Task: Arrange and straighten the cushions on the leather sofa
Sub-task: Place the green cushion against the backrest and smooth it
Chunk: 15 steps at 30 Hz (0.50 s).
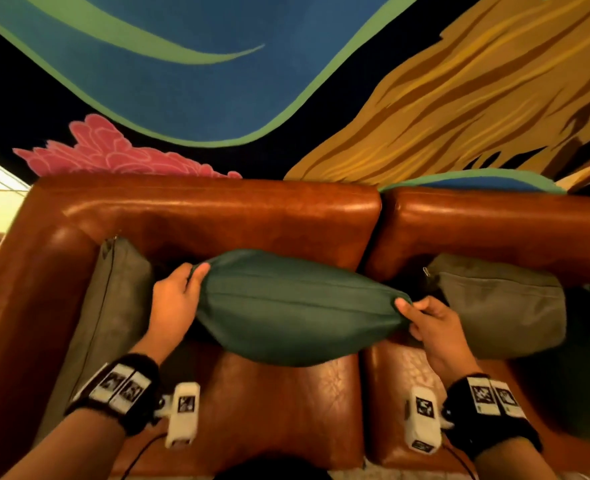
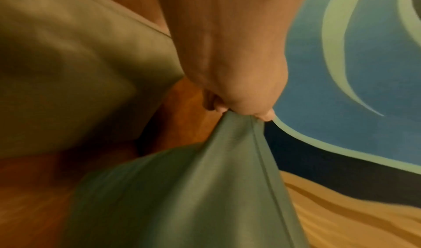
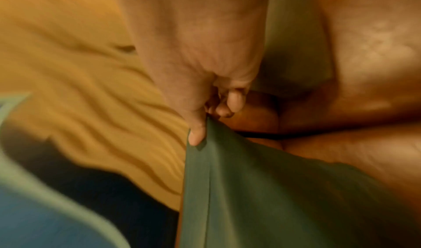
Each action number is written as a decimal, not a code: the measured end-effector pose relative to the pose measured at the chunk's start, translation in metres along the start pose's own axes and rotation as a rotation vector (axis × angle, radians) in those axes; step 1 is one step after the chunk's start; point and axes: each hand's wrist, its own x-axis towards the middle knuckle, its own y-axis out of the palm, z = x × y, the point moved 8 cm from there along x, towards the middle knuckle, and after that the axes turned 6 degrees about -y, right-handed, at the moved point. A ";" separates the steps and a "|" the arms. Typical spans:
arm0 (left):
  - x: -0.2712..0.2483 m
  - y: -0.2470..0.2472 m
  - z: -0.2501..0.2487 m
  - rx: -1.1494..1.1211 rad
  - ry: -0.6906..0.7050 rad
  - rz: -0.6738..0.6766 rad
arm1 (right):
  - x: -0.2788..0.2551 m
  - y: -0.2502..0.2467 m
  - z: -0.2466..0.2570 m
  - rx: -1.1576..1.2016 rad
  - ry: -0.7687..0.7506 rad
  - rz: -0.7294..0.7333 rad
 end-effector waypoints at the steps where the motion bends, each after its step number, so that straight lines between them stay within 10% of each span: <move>1: 0.007 0.003 0.014 -0.001 -0.078 0.024 | 0.000 0.004 0.004 -0.045 -0.031 0.008; 5: 0.006 0.009 0.054 -0.009 -0.455 0.259 | -0.024 0.063 0.050 -0.130 -0.207 0.056; 8: -0.018 0.016 0.029 0.309 -0.112 0.493 | -0.061 0.146 0.074 -0.256 -0.352 0.193; 10: -0.063 0.036 -0.006 0.094 -0.015 0.812 | -0.092 0.215 0.061 -0.481 -0.398 0.315; 15: -0.078 0.066 0.043 -0.227 -0.248 0.456 | -0.104 0.273 -0.035 -0.813 -0.359 0.711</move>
